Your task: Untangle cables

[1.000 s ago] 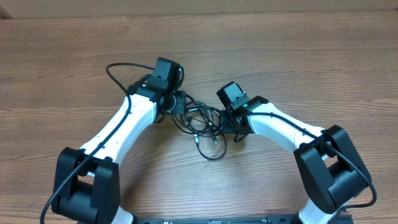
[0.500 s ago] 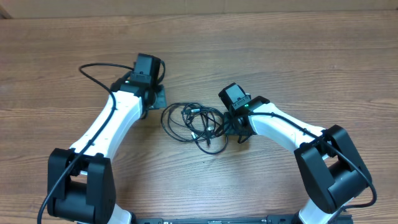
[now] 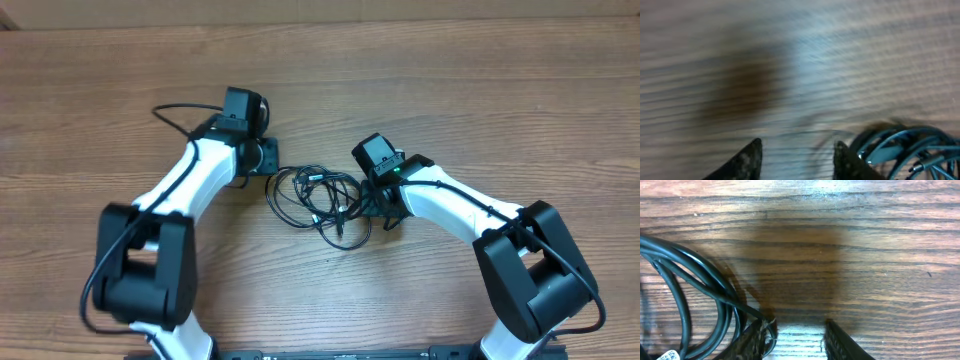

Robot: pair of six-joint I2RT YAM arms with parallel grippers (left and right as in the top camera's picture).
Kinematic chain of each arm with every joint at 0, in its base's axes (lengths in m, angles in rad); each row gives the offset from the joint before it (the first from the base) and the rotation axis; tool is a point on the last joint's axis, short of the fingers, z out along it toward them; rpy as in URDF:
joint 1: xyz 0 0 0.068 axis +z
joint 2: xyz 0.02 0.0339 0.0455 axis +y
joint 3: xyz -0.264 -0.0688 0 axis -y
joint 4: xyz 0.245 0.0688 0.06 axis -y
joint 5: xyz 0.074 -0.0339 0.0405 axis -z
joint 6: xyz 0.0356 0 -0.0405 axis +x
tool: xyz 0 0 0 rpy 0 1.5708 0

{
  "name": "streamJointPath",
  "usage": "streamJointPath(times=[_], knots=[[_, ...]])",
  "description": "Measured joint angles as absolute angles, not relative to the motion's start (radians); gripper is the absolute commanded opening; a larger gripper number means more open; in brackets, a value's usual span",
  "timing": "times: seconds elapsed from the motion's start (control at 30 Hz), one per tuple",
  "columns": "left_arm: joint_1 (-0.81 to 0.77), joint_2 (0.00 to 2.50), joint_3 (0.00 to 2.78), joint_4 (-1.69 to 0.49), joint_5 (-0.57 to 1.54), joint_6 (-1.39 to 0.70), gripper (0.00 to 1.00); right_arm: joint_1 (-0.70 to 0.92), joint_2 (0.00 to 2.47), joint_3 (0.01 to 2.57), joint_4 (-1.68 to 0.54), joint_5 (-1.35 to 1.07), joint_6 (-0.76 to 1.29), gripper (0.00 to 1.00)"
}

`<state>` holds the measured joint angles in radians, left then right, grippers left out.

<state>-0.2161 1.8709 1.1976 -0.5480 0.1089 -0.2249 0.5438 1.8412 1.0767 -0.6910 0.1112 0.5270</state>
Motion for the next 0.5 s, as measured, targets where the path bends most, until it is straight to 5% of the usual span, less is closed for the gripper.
streamJointPath(times=[0.5], knots=[[-0.187,1.901,1.233,-0.651,0.321,-0.074,0.59,0.544,1.841,1.076,-0.691,0.113,0.523,0.38]])
